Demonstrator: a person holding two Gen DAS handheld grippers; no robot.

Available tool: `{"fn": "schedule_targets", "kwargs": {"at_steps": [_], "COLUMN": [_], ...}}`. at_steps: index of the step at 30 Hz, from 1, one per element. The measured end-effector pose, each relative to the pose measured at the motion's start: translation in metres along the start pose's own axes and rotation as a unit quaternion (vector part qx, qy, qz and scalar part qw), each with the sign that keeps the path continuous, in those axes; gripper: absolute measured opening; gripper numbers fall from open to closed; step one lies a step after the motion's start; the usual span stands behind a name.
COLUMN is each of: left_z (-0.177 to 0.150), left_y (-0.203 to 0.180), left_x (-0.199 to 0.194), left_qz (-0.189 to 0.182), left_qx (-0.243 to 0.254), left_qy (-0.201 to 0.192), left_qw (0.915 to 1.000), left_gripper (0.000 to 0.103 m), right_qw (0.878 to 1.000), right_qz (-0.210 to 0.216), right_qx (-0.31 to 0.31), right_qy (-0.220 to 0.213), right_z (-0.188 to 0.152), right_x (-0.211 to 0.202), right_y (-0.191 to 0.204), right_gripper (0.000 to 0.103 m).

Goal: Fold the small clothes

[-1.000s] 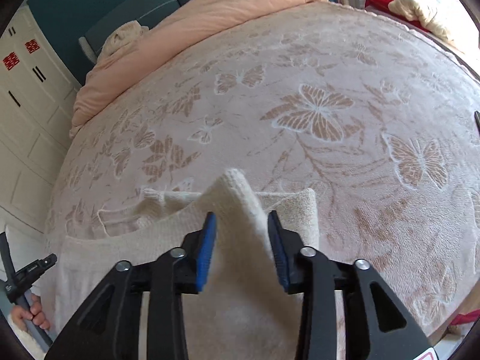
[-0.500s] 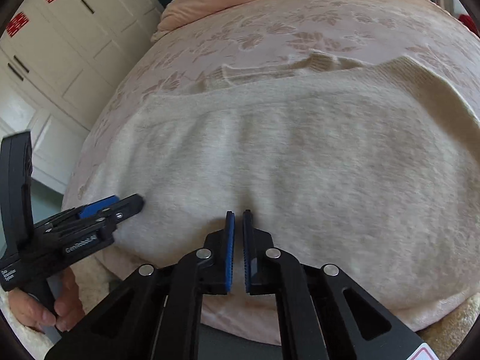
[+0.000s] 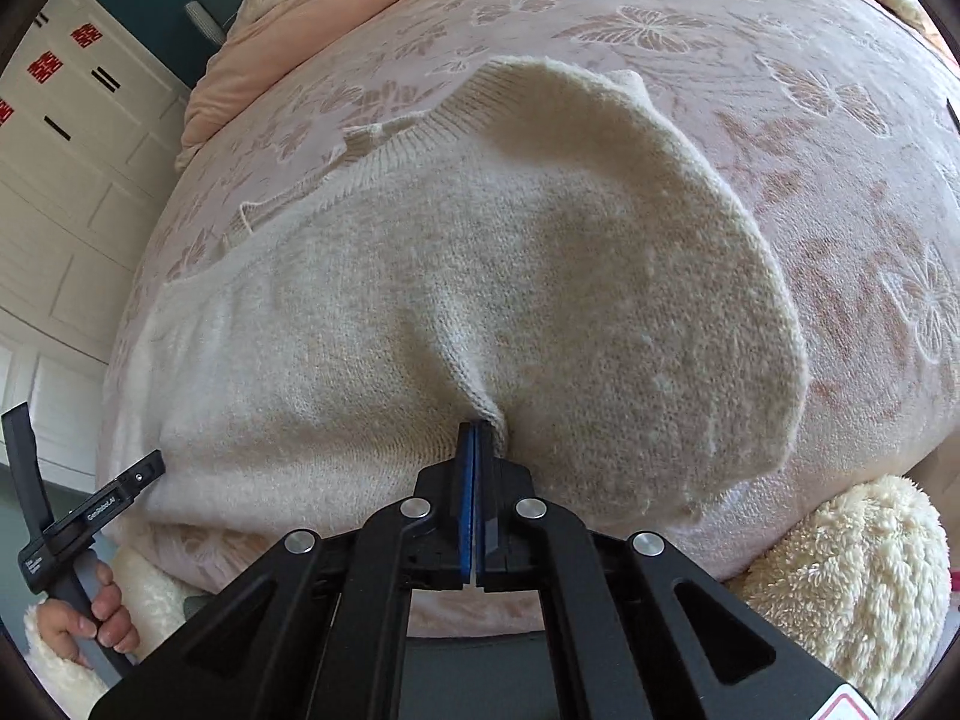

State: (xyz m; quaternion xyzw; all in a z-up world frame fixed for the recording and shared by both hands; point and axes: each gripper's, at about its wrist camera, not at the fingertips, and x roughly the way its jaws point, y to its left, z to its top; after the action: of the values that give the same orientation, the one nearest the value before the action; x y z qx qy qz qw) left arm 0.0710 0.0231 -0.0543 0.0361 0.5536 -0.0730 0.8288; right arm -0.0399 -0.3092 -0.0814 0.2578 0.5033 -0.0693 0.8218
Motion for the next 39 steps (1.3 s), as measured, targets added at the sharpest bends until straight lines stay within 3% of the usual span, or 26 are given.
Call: {"fn": "schedule_targets", "kwargs": {"at_steps": [2, 6, 9, 13, 15, 16, 17, 18, 19, 20, 22, 24, 25, 28, 31, 32, 34, 37, 39], "left_z": [0.006, 0.045, 0.09, 0.138, 0.149, 0.151, 0.153, 0.155, 0.158, 0.163, 0.172, 0.18, 0.183, 0.181, 0.181, 0.18, 0.18, 0.18, 0.175], "left_y": [0.015, 0.052, 0.064, 0.059, 0.056, 0.054, 0.048, 0.041, 0.035, 0.031, 0.043, 0.066, 0.074, 0.079, 0.065, 0.062, 0.061, 0.057, 0.052], "left_x": [-0.015, -0.029, -0.014, 0.031, 0.061, 0.074, 0.085, 0.086, 0.079, 0.067, 0.044, 0.041, 0.049, 0.092, 0.085, 0.087, 0.099, 0.088, 0.066], "left_qz": [-0.009, -0.021, -0.025, -0.036, -0.037, -0.046, -0.05, -0.058, -0.055, -0.052, -0.053, -0.048, -0.033, -0.026, -0.012, -0.007, 0.002, -0.001, -0.005], "left_qx": [-0.024, -0.074, -0.079, -0.071, -0.086, -0.092, -0.092, -0.087, -0.073, -0.056, -0.071, -0.097, -0.1, -0.096, -0.08, -0.078, -0.073, -0.059, -0.045], "left_qy": [-0.021, -0.061, -0.056, -0.022, 0.011, 0.029, 0.052, 0.054, 0.039, 0.014, -0.027, -0.036, -0.032, 0.023, -0.005, 0.0, 0.015, 0.012, -0.007], "left_qw": [0.9994, 0.9952, 0.995, 0.9966, 0.9956, 0.9943, 0.9932, 0.993, 0.9951, 0.997, 0.9957, 0.9935, 0.9939, 0.9948, 0.9967, 0.997, 0.9972, 0.9982, 0.9989], "left_gripper": [0.055, 0.074, 0.078, 0.085, 0.079, 0.068, 0.039, 0.023, 0.016, 0.009, 0.009, 0.009, 0.01, 0.01, 0.01, 0.01, 0.011, 0.022, 0.05], "right_qw": [0.999, 0.996, 0.996, 0.994, 0.995, 0.996, 0.997, 0.998, 0.998, 0.998, 0.996, 0.994, 0.994, 0.994, 0.996, 0.995, 0.996, 0.997, 0.994], "right_qz": [-0.015, -0.03, -0.036, -0.087, -0.095, -0.087, -0.066, -0.062, -0.059, -0.024, -0.011, -0.013, -0.026, -0.085, -0.056, -0.066, -0.081, -0.065, -0.085], "right_qx": [-0.003, -0.013, -0.015, -0.027, -0.015, 0.0, 0.01, 0.001, -0.03, -0.052, -0.058, -0.014, 0.013, 0.06, 0.027, 0.013, 0.024, 0.033, 0.012], "right_qy": [-0.029, -0.084, -0.08, -0.054, -0.018, 0.004, 0.024, 0.026, 0.01, -0.006, -0.069, -0.105, -0.104, -0.034, -0.067, -0.068, -0.018, -0.034, -0.068], "right_z": [0.009, 0.051, 0.098, 0.148, 0.161, 0.16, 0.159, 0.158, 0.156, 0.155, 0.163, 0.179, 0.184, 0.185, 0.177, 0.175, 0.174, 0.175, 0.168], "right_x": [-0.016, -0.038, -0.025, 0.018, 0.048, 0.06, 0.07, 0.072, 0.066, 0.054, 0.018, -0.001, 0.003, 0.047, 0.036, 0.039, 0.066, 0.051, 0.025], "right_y": [0.006, 0.002, -0.004, -0.005, -0.005, -0.004, 0.002, 0.015, 0.032, 0.045, 0.049, 0.016, -0.009, -0.058, -0.034, -0.031, -0.042, -0.038, -0.021], "right_gripper": [0.025, 0.056, 0.069, 0.076, 0.073, 0.063, 0.036, 0.017, 0.011, 0.009, 0.008, 0.008, 0.007, 0.006, 0.006, 0.006, 0.006, 0.015, 0.026]}}
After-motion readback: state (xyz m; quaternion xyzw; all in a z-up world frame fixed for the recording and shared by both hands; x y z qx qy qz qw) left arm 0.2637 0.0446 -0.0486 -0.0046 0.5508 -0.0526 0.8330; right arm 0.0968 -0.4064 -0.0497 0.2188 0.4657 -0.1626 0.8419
